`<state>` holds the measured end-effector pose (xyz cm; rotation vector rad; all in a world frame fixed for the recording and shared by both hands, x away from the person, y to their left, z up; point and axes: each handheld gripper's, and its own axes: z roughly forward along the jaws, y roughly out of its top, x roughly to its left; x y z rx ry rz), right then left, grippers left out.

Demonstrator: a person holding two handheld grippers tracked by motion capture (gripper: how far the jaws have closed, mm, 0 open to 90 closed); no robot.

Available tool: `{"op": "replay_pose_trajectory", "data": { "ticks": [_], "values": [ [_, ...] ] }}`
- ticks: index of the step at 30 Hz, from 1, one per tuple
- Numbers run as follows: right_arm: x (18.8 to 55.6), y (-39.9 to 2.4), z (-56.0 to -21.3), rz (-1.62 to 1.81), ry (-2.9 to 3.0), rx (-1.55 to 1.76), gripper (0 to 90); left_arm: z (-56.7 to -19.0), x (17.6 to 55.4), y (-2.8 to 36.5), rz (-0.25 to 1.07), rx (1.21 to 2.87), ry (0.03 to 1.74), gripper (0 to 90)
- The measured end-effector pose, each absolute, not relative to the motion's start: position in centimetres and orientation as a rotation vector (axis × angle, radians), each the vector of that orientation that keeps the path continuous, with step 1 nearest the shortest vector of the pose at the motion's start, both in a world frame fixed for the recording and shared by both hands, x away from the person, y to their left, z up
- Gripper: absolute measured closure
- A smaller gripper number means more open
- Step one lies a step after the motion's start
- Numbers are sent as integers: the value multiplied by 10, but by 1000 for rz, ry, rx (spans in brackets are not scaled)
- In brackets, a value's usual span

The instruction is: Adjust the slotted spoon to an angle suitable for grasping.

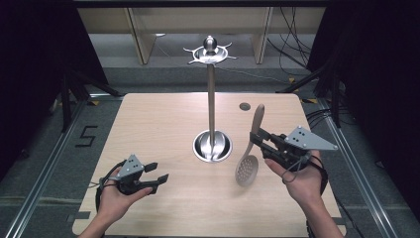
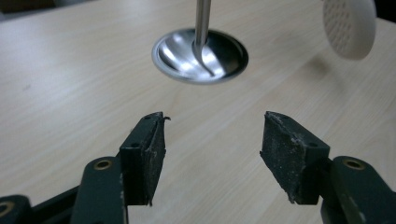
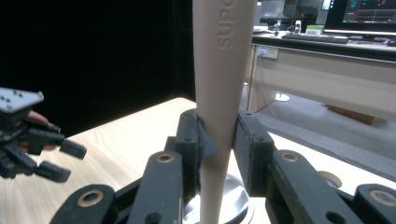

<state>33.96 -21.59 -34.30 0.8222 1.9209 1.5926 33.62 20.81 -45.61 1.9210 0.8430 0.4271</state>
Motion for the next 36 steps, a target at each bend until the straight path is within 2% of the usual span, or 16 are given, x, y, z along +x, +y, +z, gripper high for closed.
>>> {"op": "replay_pose_trajectory", "data": {
  "ticks": [14,23,36],
  "values": [
    [334,-191,-341,1596,1964,764,732,-367,345,155,453,1776,621,403],
    [333,-180,-343,1564,1963,729,732,-343,345,121,384,1715,552,421],
    [334,-170,-348,1550,1974,740,732,-320,347,76,365,1673,508,486]
  ]
}}
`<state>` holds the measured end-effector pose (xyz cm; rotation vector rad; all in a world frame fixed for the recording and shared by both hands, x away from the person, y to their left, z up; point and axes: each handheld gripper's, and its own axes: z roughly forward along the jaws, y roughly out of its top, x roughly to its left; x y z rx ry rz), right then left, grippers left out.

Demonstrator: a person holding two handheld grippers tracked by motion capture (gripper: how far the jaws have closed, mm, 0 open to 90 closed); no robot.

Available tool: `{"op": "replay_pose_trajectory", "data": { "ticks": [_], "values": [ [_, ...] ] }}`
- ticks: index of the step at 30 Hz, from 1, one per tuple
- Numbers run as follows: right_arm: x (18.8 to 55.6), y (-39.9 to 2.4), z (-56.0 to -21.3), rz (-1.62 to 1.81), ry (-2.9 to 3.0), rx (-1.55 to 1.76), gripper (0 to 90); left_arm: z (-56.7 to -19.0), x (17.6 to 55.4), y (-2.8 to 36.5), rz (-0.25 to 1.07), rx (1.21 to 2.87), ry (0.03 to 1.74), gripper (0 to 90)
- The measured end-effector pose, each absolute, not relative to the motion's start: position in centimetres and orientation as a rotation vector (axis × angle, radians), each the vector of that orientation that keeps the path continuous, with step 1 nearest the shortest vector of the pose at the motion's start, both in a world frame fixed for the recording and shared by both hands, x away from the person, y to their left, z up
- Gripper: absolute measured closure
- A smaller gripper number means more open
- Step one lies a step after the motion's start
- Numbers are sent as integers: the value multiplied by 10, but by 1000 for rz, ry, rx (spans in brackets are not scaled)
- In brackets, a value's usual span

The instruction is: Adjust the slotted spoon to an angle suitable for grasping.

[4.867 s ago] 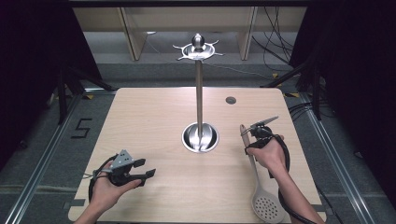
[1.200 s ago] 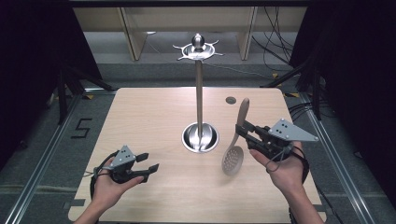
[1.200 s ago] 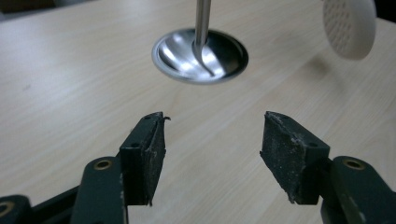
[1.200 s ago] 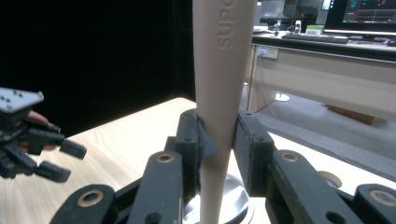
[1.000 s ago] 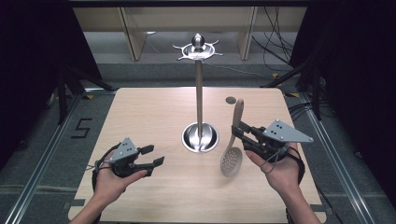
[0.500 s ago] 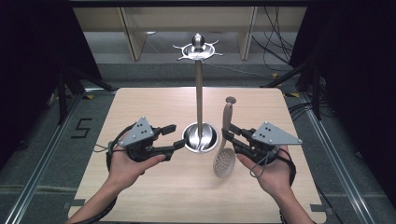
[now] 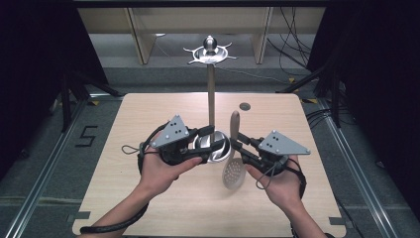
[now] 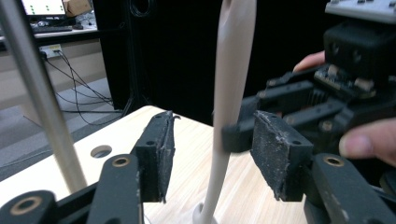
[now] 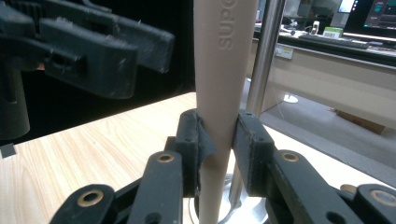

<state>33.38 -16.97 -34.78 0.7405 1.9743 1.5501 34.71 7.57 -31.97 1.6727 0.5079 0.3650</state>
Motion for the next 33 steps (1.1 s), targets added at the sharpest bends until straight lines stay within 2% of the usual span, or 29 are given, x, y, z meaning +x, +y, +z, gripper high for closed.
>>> {"op": "replay_pose_trajectory", "data": {
  "ticks": [15,24,31,33],
  "values": [
    [334,-163,-353,1528,1978,773,731,-316,358,43,353,1667,542,587],
    [334,-159,-353,1516,1978,773,731,-317,362,40,369,1665,550,716],
    [335,-157,-351,1498,1975,762,723,-313,364,42,373,1684,540,731],
    [334,-158,-349,1466,1971,742,656,-311,364,43,374,1695,537,732]
  ]
}}
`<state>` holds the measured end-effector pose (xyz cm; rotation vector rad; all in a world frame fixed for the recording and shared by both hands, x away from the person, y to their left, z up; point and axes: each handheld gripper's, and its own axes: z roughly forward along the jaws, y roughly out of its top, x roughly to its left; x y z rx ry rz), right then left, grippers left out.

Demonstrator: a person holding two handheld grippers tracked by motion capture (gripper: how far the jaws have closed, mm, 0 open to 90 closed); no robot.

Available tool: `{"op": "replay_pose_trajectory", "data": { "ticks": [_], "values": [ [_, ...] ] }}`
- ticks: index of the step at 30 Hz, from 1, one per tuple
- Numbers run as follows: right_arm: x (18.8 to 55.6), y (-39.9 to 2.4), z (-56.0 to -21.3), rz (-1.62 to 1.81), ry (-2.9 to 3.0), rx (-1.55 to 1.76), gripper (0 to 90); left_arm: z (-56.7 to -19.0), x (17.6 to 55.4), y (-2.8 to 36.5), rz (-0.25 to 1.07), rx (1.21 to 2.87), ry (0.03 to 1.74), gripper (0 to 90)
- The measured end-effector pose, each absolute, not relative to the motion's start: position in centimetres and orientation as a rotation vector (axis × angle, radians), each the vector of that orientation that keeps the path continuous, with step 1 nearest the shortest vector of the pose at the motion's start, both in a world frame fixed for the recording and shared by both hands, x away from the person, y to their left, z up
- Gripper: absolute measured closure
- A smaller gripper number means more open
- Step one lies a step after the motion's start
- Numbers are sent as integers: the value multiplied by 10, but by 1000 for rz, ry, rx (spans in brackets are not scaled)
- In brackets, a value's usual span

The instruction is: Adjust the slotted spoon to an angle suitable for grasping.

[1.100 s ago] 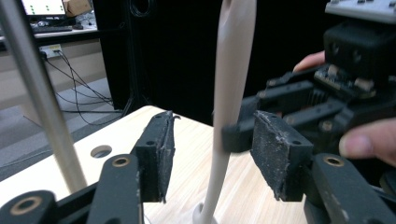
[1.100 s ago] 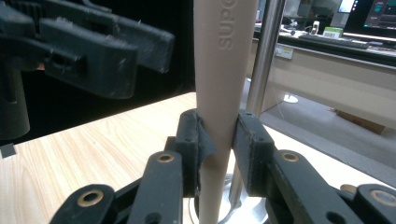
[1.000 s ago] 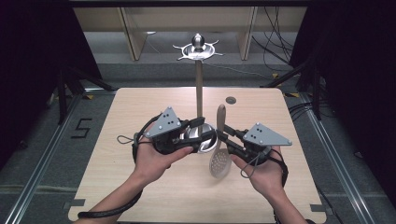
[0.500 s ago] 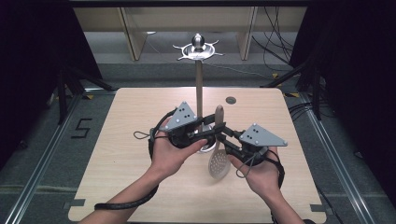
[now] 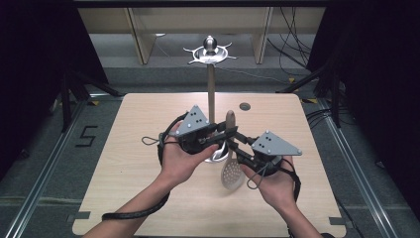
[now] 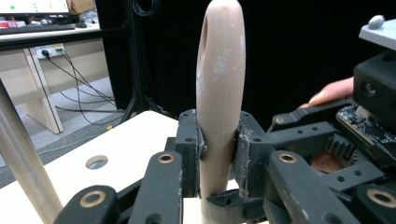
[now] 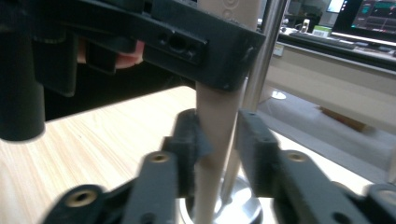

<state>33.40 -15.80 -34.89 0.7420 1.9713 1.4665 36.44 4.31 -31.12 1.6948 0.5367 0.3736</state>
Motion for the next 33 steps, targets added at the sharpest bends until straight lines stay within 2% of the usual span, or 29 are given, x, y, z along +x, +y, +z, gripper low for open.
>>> {"op": "replay_pose_trajectory", "data": {
  "ticks": [3,9,20,33],
  "values": [
    [330,-161,-347,1422,1998,718,542,-309,367,49,390,1710,527,733],
    [321,-174,-355,1422,2027,702,484,-304,372,60,388,1719,510,734],
    [319,-211,-376,1375,2004,809,468,-293,380,88,363,1733,459,734],
    [326,-247,-418,1315,2030,1027,457,-290,389,108,312,1719,413,734]
  ]
}}
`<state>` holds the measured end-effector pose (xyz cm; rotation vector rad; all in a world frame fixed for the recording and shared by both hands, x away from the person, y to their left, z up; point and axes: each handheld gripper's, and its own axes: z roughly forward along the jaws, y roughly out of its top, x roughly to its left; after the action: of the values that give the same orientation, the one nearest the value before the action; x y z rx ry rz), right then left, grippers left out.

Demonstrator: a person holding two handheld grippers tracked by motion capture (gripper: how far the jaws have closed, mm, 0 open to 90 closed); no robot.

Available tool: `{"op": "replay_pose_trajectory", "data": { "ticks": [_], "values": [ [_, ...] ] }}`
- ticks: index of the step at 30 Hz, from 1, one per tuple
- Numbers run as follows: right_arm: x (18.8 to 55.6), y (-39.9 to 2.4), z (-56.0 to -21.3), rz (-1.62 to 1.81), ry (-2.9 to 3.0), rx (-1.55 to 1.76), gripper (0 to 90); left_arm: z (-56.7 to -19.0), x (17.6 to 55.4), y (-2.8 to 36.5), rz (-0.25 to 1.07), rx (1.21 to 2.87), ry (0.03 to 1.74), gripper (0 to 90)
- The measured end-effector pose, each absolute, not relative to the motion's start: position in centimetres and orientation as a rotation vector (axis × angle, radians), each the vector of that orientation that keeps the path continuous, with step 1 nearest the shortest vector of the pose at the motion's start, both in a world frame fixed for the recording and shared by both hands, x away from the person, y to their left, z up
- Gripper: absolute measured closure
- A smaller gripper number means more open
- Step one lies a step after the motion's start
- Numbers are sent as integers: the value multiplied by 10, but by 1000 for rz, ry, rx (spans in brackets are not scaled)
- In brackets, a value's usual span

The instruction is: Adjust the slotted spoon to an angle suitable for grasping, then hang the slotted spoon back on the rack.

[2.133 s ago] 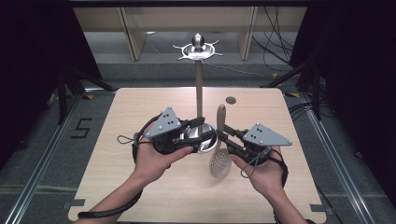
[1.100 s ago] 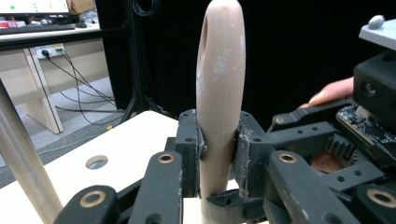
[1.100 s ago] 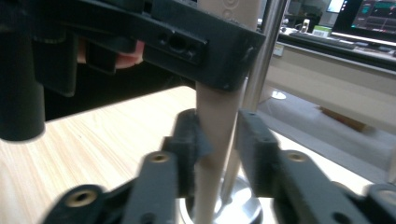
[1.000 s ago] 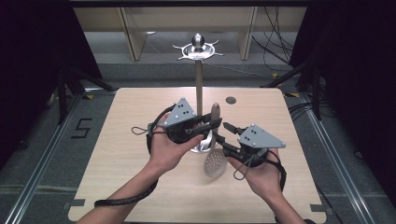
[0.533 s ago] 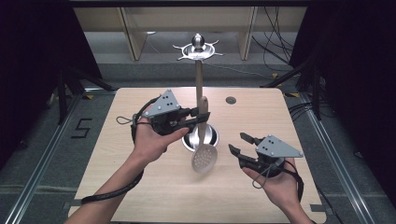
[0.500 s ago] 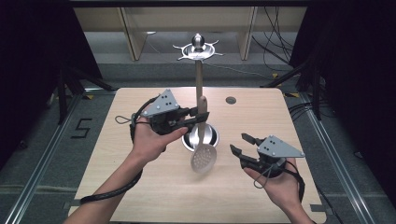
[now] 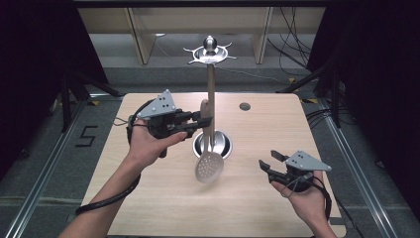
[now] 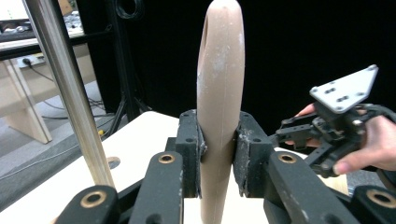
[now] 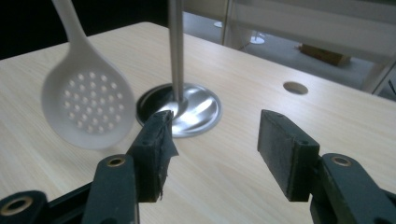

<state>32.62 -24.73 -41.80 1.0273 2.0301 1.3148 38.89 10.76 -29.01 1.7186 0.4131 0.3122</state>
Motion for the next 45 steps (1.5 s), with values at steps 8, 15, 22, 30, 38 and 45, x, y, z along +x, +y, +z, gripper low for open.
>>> {"op": "replay_pose_trajectory", "data": {
  "ticks": [8,15,22,30,38,45],
  "values": [
    [331,-268,-434,1298,2002,1147,455,-283,400,109,290,1714,382,734],
    [329,-271,-437,1290,2011,1163,454,-274,404,108,283,1713,372,734],
    [334,-269,-438,1281,2012,1130,455,-269,402,106,275,1724,366,734],
    [338,-272,-441,1301,2001,1167,455,-269,404,104,243,1726,372,734],
    [335,-281,-442,1273,1996,1174,455,-264,411,99,234,1726,379,734],
    [329,-284,-442,1252,1982,1199,455,-259,412,97,225,1743,367,734]
  ]
}}
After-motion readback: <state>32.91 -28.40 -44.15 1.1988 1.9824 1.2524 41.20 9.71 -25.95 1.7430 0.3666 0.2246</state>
